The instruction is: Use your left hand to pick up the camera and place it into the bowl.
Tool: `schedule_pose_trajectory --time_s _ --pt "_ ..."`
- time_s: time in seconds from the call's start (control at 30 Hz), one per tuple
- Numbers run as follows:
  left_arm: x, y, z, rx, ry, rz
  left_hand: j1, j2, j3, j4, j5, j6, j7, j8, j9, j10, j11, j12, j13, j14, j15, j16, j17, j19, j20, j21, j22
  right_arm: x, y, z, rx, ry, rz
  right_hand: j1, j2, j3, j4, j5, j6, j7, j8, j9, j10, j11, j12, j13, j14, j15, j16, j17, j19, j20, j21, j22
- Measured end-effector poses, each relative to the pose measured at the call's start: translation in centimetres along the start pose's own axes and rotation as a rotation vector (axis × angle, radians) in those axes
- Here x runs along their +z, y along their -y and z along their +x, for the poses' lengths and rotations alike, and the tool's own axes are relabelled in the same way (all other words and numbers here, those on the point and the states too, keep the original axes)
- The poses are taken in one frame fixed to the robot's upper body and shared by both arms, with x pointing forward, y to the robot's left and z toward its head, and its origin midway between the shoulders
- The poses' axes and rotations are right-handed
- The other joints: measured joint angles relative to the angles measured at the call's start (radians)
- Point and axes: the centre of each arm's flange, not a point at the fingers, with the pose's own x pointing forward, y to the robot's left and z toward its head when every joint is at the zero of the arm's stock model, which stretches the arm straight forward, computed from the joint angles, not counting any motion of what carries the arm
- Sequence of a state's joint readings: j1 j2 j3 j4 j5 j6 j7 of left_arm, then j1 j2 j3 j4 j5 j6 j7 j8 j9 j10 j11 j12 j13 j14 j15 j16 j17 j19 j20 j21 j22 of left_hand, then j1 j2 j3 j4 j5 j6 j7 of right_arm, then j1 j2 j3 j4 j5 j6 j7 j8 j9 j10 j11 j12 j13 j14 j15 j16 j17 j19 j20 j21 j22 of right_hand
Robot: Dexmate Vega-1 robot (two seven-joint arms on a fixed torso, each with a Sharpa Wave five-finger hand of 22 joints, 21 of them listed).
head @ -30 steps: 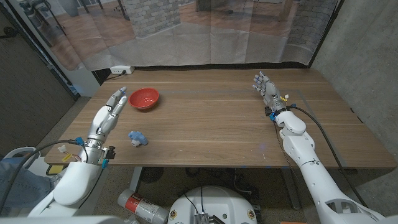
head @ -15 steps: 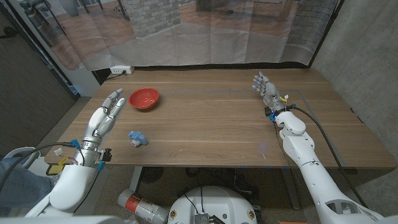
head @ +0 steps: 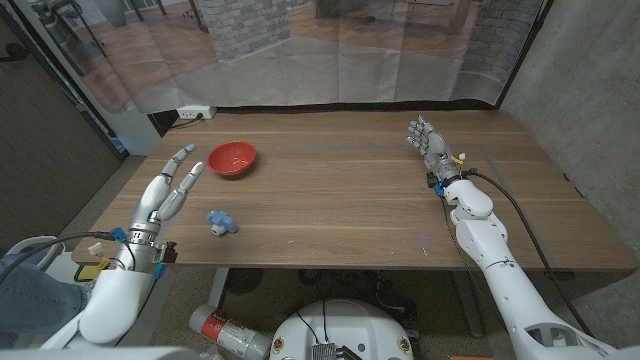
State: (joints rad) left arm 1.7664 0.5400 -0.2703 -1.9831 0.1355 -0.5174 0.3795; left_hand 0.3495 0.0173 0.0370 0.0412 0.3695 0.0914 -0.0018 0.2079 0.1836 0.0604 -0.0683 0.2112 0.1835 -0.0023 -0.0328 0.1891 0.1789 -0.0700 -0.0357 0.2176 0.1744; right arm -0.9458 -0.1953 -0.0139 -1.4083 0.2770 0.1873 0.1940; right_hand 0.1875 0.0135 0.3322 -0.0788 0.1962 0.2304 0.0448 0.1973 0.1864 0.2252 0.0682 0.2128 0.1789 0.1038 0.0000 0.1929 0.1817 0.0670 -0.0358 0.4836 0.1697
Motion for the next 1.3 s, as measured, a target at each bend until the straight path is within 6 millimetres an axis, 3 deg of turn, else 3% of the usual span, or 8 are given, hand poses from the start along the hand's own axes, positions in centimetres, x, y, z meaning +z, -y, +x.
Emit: schedule_pose_trajectory --time_s 0.1,0.47,0.5,0.77,1.07,1.17,1.3 --pt "-0.15 0.17 -0.04 -0.006 -0.013 0.069 0.0 0.0 0.0 0.0 0.0 0.0 0.0 0.0 0.0 0.0 0.0 0.0 0.0 0.001 -0.001 0.0 0.0 0.0 0.0 0.0 0.0 -0.12 0.03 -0.03 -0.001 -0.001 0.001 0.0 0.0 0.0 0.0 0.0 0.0 0.0 0.0 0.0 0.0 0.0 0.0 0.0 0.0 0.0 0.0 0.0 0.004 -0.004 0.0 0.0" --pt "0.76 0.0 0.13 -0.009 0.006 0.069 0.013 0.005 0.004 -0.004 0.004 0.012 0.002 0.003 0.0 0.009 -0.002 0.0 0.0 0.01 0.0 0.0 0.0 0.008 0.0 0.0 0.0 -0.06 0.05 -0.03 -0.003 0.002 0.001 0.0 0.0 0.0 0.0 0.0 0.0 0.0 0.0 0.0 0.0 0.0 0.0 0.0 0.0 0.0 0.0 0.0 0.013 -0.002 0.0 0.0" --pt "-0.07 0.03 0.07 -0.006 -0.028 0.161 0.013 0.005 0.004 -0.004 0.004 0.012 0.002 0.007 0.0 0.013 -0.005 0.0 0.0 0.01 0.0 0.0 0.0 0.009 -0.001 0.0 0.0 -0.37 -0.01 0.15 -0.005 -0.005 0.006 0.0 0.0 0.0 0.0 0.0 0.0 0.0 0.0 0.0 0.0 0.0 0.0 0.0 0.0 0.0 0.0 0.0 0.013 -0.002 0.0 0.0" --pt "-0.05 0.03 0.17 -0.012 -0.038 0.213 0.021 0.005 0.005 -0.004 0.004 0.018 -0.004 0.008 0.0 0.027 -0.009 0.004 0.0 0.019 0.003 0.0 0.0 0.017 -0.002 0.0 0.0 -0.35 -0.08 0.33 -0.004 -0.003 0.008 0.0 0.0 0.0 0.0 0.0 0.0 0.0 0.0 0.0 0.0 0.0 0.0 0.0 0.0 0.0 0.0 0.0 0.013 -0.002 -0.007 0.0" --pt "-0.09 0.0 0.06 -0.018 -0.051 0.264 0.036 0.009 0.008 -0.017 0.004 0.018 -0.004 0.008 0.0 0.027 -0.009 0.004 0.0 0.019 0.003 0.0 -0.002 0.036 0.014 0.0 0.0 -0.39 -0.26 0.49 -0.002 -0.003 0.009 0.0 0.0 -0.003 -0.003 0.0 0.001 -0.001 0.0 0.0 0.0 0.0 0.0 0.0 0.005 -0.006 0.0 0.0 0.013 -0.002 -0.01 0.0" --pt "-0.19 -0.04 0.03 -0.018 -0.059 0.281 0.055 0.005 0.009 -0.027 0.008 0.018 -0.004 0.008 0.0 0.027 -0.009 0.004 0.0 0.019 0.003 0.0 -0.002 0.046 0.043 0.0 0.0 -0.38 -0.35 0.56 0.0 -0.002 0.01 0.0 0.0 -0.003 -0.003 0.0 0.006 -0.006 0.0 0.0 0.0 -0.001 0.0 0.0 0.011 0.0 0.0 0.0 0.013 -0.002 -0.01 0.0" --pt "-0.17 -0.07 0.04 -0.02 -0.066 0.303 0.099 -0.002 0.013 -0.053 0.008 0.021 -0.008 0.001 0.0 0.027 -0.009 -0.001 0.0 0.023 -0.001 0.0 -0.002 0.075 0.123 0.005 0.005 -0.39 -0.45 0.64 0.001 -0.001 0.011 -0.007 0.007 -0.003 -0.003 0.0 0.006 -0.006 0.0 0.0 0.004 -0.004 0.0 0.0 0.011 0.0 0.0 0.0 0.013 -0.002 -0.014 0.0"
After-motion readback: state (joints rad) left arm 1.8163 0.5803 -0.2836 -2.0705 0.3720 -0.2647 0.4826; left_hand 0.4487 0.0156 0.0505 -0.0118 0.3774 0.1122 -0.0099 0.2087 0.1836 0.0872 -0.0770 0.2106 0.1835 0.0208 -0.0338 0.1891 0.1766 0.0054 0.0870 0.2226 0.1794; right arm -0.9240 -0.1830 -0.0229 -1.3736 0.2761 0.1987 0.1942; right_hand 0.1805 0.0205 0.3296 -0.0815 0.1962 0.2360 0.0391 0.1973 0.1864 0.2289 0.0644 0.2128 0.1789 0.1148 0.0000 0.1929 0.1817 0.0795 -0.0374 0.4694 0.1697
